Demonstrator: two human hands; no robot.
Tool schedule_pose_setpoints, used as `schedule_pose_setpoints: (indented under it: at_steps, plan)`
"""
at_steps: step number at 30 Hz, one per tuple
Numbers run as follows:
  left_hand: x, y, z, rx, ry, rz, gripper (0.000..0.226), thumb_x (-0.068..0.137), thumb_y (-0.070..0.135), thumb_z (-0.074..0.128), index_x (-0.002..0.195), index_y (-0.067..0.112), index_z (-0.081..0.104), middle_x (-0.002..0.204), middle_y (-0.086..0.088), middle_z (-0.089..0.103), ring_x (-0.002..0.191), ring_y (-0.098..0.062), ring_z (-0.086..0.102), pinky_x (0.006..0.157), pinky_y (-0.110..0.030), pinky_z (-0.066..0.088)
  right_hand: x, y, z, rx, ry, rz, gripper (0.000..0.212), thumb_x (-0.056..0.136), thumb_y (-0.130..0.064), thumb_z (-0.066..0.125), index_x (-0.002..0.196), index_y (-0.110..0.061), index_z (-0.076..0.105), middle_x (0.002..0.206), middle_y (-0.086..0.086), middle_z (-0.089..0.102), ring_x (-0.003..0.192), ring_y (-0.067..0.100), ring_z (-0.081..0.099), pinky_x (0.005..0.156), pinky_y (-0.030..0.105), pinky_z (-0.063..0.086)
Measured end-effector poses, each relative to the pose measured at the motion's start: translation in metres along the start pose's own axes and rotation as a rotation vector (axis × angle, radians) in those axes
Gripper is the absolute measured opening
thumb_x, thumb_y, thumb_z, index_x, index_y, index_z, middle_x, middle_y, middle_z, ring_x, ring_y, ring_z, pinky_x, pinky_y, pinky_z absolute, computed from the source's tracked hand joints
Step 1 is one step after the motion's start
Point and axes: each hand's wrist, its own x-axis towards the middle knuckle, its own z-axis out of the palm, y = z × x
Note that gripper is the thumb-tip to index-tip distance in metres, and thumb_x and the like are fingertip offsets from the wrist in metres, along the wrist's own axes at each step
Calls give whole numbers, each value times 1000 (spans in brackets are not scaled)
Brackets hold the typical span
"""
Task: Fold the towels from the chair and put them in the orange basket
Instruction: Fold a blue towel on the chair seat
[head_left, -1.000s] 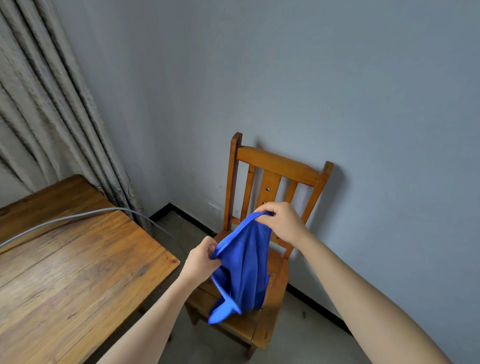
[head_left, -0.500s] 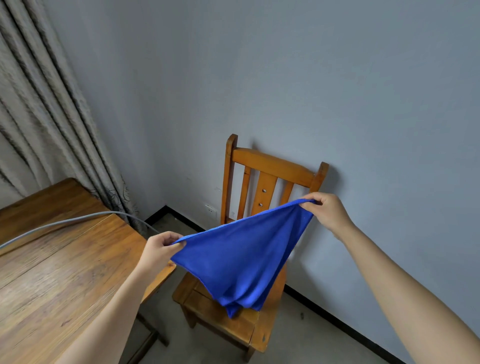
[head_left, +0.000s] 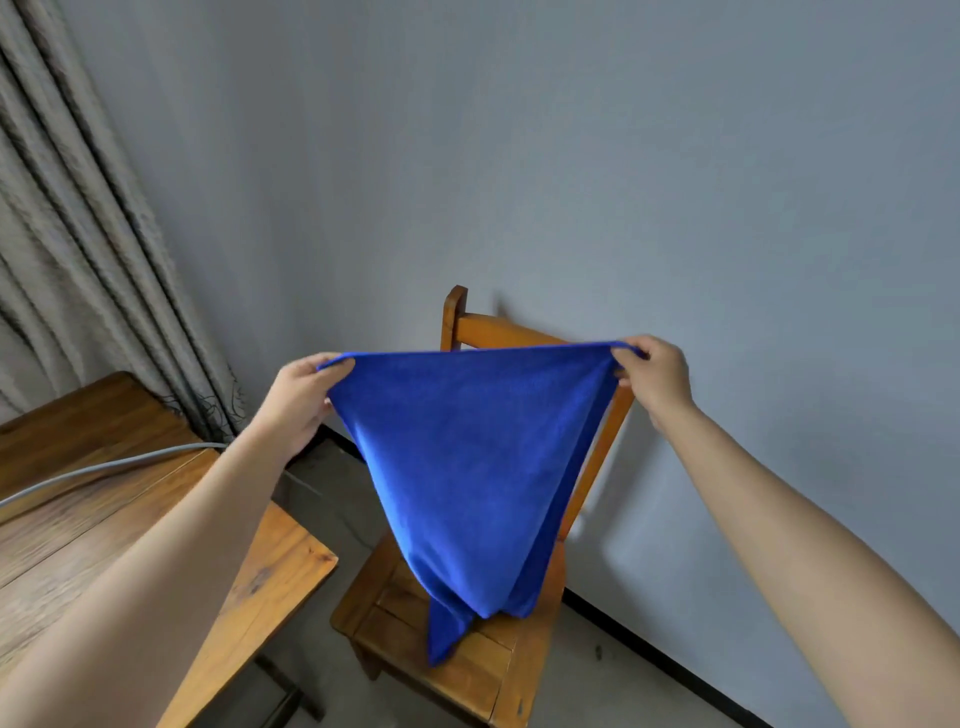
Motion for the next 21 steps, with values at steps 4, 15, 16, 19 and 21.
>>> schedule_pose_setpoints:
  at_steps: [4, 15, 16, 19, 21]
  plan:
    - [18, 47, 9, -10, -42, 128, 45, 94, 4, 46, 61, 20, 72, 58, 10, 67, 54, 0, 61, 54, -14, 48, 25, -38, -9, 32, 100, -124, 11, 89, -9, 52, 86, -12, 62, 83, 7, 60, 80, 22, 57, 82, 43, 52]
    - [-2, 94, 9, -61, -143, 274, 47, 95, 7, 44, 65, 22, 76, 72, 7, 73, 68, -5, 67, 69, -20, 53, 22, -70, -30, 146, 119, -290, 13, 91, -9, 50, 95, -10, 62, 78, -12, 55, 74, 6, 51, 74, 21, 47]
    - [-7, 93, 8, -58, -151, 273, 46, 95, 7, 44, 66, 22, 76, 73, 7, 73, 69, -5, 68, 69, -20, 54, 20, -69, -32, 135, 118, -302, 14, 91, -9, 49, 97, -8, 63, 78, -12, 55, 72, 3, 50, 70, 16, 45]
    - [-24, 91, 4, -42, -166, 238, 45, 95, 7, 44, 68, 21, 77, 75, 6, 74, 70, -6, 69, 68, -21, 56, 11, -64, -36, 119, 104, -312, 18, 92, -10, 49, 102, -5, 62, 84, -6, 57, 77, 7, 51, 67, 11, 42]
    - [-36, 85, 1, -7, -170, 198, 45, 96, 7, 44, 69, 20, 77, 75, 6, 74, 69, -6, 69, 65, -21, 56, 5, -58, -38, 117, 75, -288, 18, 92, -9, 49, 102, -4, 62, 90, 0, 58, 84, 13, 52, 67, 12, 43]
